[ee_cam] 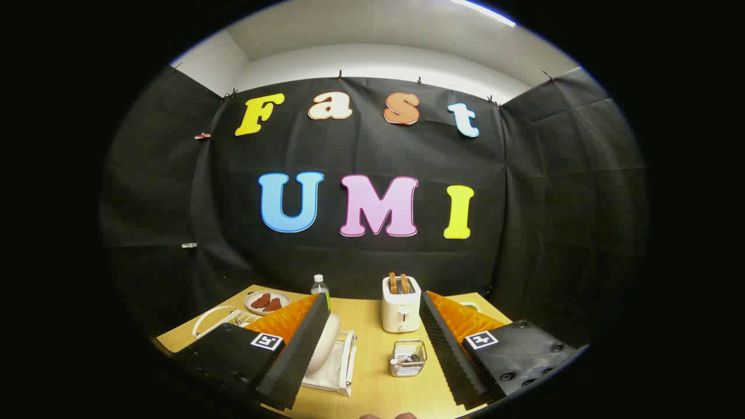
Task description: Take the plate from the dish rack, then take the spoon from the basket and place it into the plate.
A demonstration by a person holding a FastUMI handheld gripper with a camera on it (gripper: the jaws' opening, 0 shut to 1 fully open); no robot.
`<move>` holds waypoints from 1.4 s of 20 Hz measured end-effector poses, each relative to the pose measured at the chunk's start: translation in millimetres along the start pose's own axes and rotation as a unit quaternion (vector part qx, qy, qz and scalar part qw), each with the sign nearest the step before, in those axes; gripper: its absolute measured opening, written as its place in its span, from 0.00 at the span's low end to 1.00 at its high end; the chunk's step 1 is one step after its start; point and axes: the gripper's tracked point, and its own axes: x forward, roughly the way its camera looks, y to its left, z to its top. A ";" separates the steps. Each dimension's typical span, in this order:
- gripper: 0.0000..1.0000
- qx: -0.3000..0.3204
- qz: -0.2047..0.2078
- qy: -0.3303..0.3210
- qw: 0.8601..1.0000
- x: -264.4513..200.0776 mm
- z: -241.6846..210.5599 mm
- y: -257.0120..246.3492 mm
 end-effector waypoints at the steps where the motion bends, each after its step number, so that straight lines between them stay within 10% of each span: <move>1: 0.97 -0.002 -0.003 0.008 1.000 1.5 -3.7 -5.3; 22: 0.97 0.028 0.013 0.079 0.996 31.8 -36.6 -5.0; 28: 0.97 0.102 0.056 0.208 0.971 66.8 -65.3 26.6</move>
